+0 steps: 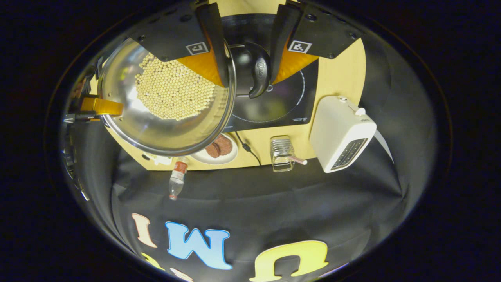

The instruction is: First push the handle of the pot to place it horizontally, then grasp the pot with both hands and set it on the induction cooktop.

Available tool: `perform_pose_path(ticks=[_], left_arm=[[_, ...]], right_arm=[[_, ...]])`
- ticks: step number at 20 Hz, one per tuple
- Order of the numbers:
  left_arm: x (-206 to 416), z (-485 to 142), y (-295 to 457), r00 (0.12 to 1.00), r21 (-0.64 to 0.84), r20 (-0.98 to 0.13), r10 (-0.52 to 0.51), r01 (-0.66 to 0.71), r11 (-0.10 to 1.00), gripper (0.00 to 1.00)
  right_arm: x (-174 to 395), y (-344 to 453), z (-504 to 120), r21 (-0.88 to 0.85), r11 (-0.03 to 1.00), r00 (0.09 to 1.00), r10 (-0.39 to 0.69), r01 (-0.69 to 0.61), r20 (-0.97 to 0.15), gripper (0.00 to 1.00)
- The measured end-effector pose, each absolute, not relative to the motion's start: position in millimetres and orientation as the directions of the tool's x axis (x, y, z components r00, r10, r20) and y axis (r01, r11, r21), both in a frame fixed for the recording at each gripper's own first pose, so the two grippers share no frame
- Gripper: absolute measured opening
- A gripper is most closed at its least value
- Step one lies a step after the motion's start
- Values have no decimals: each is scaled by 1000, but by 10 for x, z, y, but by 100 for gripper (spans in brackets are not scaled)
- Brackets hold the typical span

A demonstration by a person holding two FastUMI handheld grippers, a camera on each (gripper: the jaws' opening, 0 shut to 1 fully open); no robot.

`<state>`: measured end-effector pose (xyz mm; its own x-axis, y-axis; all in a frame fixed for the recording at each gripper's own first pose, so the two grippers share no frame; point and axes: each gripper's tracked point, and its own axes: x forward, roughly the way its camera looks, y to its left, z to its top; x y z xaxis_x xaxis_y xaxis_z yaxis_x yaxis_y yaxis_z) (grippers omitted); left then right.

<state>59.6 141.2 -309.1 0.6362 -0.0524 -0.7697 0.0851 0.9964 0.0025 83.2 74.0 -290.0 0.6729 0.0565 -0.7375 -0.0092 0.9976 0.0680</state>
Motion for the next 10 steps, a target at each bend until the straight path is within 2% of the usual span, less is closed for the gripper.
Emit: perform_pose_path(ticks=[1, 2, 5, 6, 7, 10], left_arm=[[597, -3094, 1486, 634, 3, -772, -49, 81, 997, 56], [597, -3102, 1549, 633, 5, -773, -45, 77, 997, 59], [631, -3099, 1748, 630, 9, -776, -36, 69, 998, 59], [632, -3106, 1807, 630, 8, -776, -34, 65, 998, 56], [656, -3112, 1866, 628, 6, -778, -34, 61, 998, 59], [703, -3123, 2043, 625, 4, -780, -29, 51, 999, 59]], right_arm=[[839, 806, -2904, 68, 998, 672, 59, -13, -738, 50], [846, 869, -2911, 68, 998, 671, 62, -17, -738, 50], [903, 1059, -2931, 73, 997, 669, 71, -26, -740, 50], [924, 1121, -2932, 72, 997, 668, 72, -29, -741, 50], [949, 1176, -2929, 70, 997, 669, 73, -31, -740, 50], [1037, 1342, -2944, 66, 997, 667, 77, -42, -741, 50]])
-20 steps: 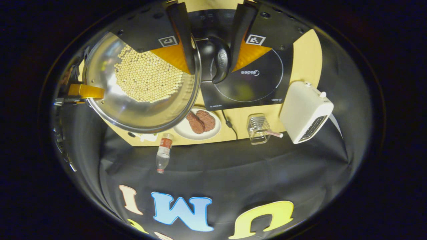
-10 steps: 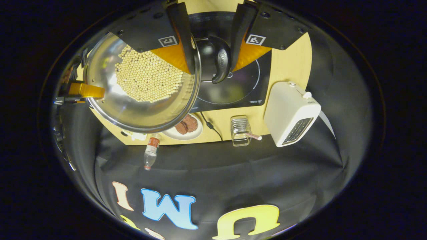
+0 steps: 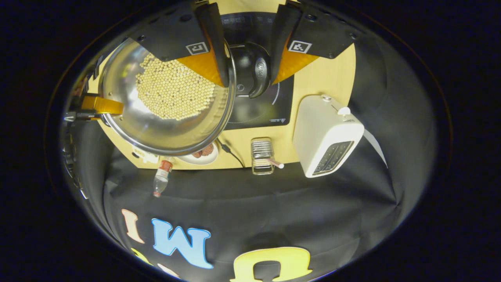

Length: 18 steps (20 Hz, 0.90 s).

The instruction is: First push the handle of the pot to place it horizontally, then grasp the pot with both hands and set it on the induction cooktop.

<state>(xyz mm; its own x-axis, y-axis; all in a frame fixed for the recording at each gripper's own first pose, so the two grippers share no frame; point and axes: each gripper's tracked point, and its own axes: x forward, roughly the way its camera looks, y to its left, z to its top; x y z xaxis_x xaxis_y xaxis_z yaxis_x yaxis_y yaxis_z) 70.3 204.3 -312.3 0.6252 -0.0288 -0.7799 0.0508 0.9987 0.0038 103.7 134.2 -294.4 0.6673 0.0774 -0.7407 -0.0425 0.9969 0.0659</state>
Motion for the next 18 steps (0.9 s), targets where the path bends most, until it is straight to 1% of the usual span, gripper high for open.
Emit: perform_pose_path(ticks=[5, 8, 9, 13, 14, 18], left_arm=[[794, -3195, 2288, 619, -5, -785, -29, 40, 999, 59], [881, -3195, 2423, 625, -3, -780, -28, 41, 999, 62], [895, -3197, 2465, 624, -7, -781, -29, 38, 999, 59], [956, -3233, 2636, 616, -11, -787, -32, 38, 999, 62], [968, -3240, 2670, 614, -12, -789, -33, 38, 999, 59], [1033, -3307, 2833, 608, -13, -793, -32, 37, 999, 59]], right_arm=[[1161, 1590, -2981, 61, 997, 659, 79, -49, -748, 50], [1224, 1727, -2989, 65, 997, 661, 82, -51, -746, 50], [1234, 1766, -2987, 65, 997, 661, 82, -50, -746, 50], [1285, 1927, -3010, 65, 996, 657, 85, -54, -749, 50], [1297, 1973, -3020, 66, 996, 655, 85, -54, -750, 50], [1362, 2132, -3068, 72, 996, 648, 90, -55, -756, 50]])
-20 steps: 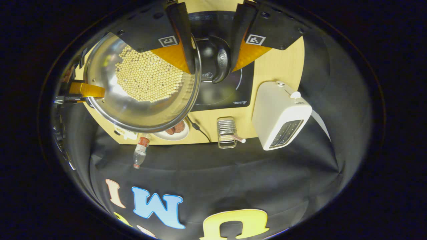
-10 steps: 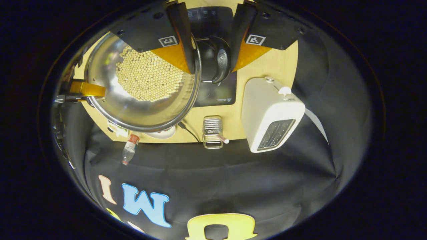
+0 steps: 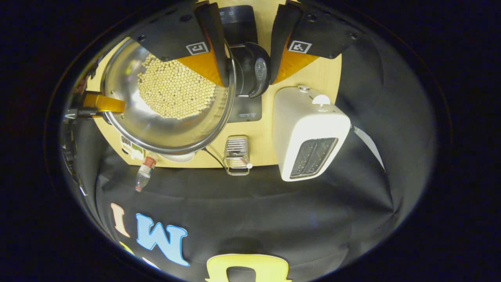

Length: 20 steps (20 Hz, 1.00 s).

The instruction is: First push the handle of the pot to place it horizontally, then grasp the pot with both hands and set it on the induction cooktop.

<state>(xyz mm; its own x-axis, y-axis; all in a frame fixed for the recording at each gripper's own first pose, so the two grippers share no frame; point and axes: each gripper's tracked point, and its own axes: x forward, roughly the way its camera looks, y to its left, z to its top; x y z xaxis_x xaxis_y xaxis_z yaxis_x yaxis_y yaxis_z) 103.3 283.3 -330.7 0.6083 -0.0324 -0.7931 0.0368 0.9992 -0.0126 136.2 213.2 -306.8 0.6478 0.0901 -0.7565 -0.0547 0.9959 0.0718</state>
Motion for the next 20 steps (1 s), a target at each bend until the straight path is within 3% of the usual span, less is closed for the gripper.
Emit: perform_pose_path(ticks=[6, 13, 15, 16, 20], left_arm=[[1106, -3415, 2991, 596, -19, -802, -40, 40, 999, 56], [1124, -3522, 2947, 575, -32, -816, -54, 48, 998, 63], [1134, -3548, 2941, 573, -34, -818, -59, 55, 998, 56], [1143, -3559, 2939, 572, -34, -818, -61, 58, 998, 60], [1133, -3585, 2926, 564, -44, -823, -71, 61, 997, 56]], right_arm=[[1419, 2304, -3173, 80, 996, 634, 86, -39, -768, 50], [1438, 2395, -3309, 75, 997, 615, 76, -28, -785, 50], [1438, 2394, -3357, 77, 997, 610, 72, -19, -789, 50], [1427, 2400, -3377, 77, 997, 608, 70, -15, -791, 50], [1415, 2414, -3459, 73, 997, 598, 62, -7, -799, 50]])
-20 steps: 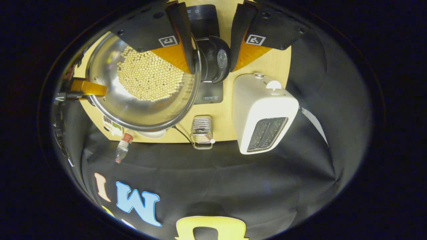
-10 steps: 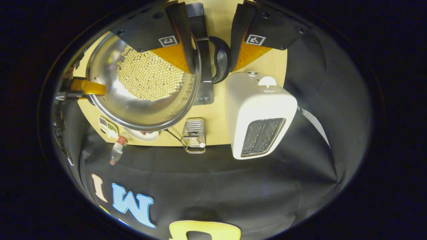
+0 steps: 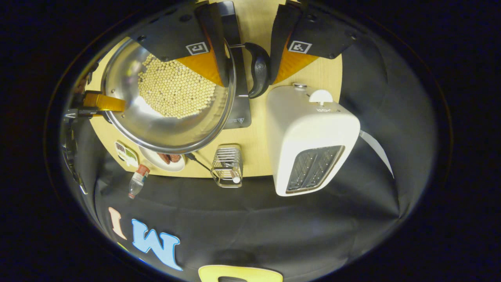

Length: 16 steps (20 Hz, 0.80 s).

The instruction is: First push the handle of the pot to place it horizontally, then grasp the pot with both hands and set it on the induction cooktop.

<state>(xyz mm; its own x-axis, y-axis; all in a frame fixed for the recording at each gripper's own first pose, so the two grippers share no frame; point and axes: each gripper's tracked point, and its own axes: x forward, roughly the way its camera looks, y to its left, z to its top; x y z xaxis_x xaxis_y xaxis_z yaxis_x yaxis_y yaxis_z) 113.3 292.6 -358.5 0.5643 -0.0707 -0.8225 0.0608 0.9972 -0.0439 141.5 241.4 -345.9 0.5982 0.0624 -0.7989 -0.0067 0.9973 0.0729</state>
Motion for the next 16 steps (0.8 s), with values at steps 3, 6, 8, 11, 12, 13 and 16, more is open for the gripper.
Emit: perform_pose_path(ticks=[3, 6, 8, 11, 12, 13, 16], left_arm=[[1124, -3537, 2952, 595, -43, -801, -67, 54, 998, 59], [1108, -3512, 2965, 600, -37, -798, -60, 51, 998, 57], [1111, -3514, 2967, 603, -36, -796, -56, 46, 998, 58], [1090, -3514, 2978, 607, -37, -793, -53, 39, 999, 61], [1081, -3521, 2971, 610, -38, -791, -49, 31, 999, 61], [1096, -3473, 2971, 627, -35, -778, -38, 17, 999, 65], [1166, -3198, 3014, 701, -14, -713, -7, -5, 1000, 77]], right_arm=[[1431, 2415, -3503, 86, 996, 610, 74, -10, -789, 50], [1436, 2408, -3540, 106, 994, 612, 87, -5, -786, 50], [1454, 2411, -3543, 110, 994, 621, 88, -3, -779, 50], [1455, 2414, -3536, 116, 993, 630, 93, -6, -771, 50], [1474, 2417, -3537, 117, 993, 637, 98, -12, -765, 51], [1476, 2414, -3530, 118, 993, 640, 102, -18, -761, 52], [1461, 2426, -3396, 145, 989, 671, 132, -38, -730, 63]])
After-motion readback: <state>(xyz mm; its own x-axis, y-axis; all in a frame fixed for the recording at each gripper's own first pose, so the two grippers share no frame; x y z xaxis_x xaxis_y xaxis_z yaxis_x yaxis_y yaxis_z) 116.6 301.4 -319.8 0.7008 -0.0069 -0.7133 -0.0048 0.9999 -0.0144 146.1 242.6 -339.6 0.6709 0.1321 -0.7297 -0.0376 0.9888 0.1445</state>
